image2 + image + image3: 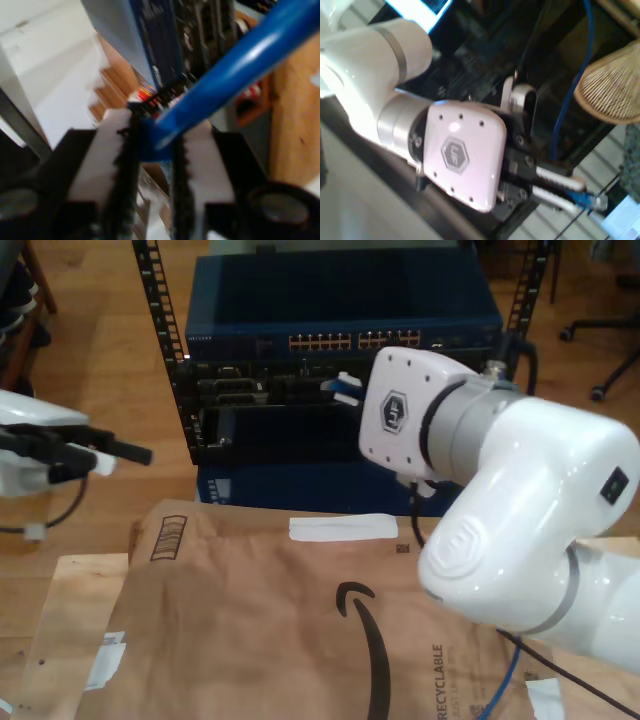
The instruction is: Grab the cable and plug it in
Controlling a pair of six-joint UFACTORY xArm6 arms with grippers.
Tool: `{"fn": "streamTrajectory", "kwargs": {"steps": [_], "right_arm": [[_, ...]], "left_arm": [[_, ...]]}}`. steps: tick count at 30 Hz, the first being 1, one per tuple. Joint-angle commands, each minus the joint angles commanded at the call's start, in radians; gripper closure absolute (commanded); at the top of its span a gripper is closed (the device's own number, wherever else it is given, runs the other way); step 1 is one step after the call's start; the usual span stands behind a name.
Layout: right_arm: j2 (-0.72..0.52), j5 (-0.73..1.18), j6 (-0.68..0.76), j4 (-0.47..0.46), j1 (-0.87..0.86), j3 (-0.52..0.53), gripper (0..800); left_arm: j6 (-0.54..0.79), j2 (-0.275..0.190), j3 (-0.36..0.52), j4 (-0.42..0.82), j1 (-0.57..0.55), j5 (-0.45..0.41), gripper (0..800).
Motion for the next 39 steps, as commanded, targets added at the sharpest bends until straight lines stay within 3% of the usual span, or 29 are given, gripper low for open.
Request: {"fn": "streamTrajectory", "kwargs": {"steps": [7,11,19,25,30,39], "right_arm": [[0.094,-0.319,-0.087,-0.020,0.002,0.103,794],[0.196,-0.539,-0.161,-0.015,0.018,0.104,798],[0.222,-0.595,-0.163,0.023,0.040,0.109,798],[0.224,-0.595,-0.183,0.040,0.040,0.110,798],[0.224,-0.595,-0.190,0.058,0.040,0.110,798],[0.227,-0.594,-0.189,0.089,0.034,0.110,798]], "left_arm": [[0.089,-0.115,0.051,0.270,0.009,-0.002,5],[0.232,-0.176,0.110,0.404,0.026,-0.003,2],[0.519,-0.275,0.311,0.571,0.218,-0.089,2],[0.778,-0.420,0.525,0.772,0.404,-0.160,2],[0.934,-0.431,0.631,0.867,0.589,-0.238,2],[1.140,-0.433,0.810,0.979,0.852,-0.516,2]]}}
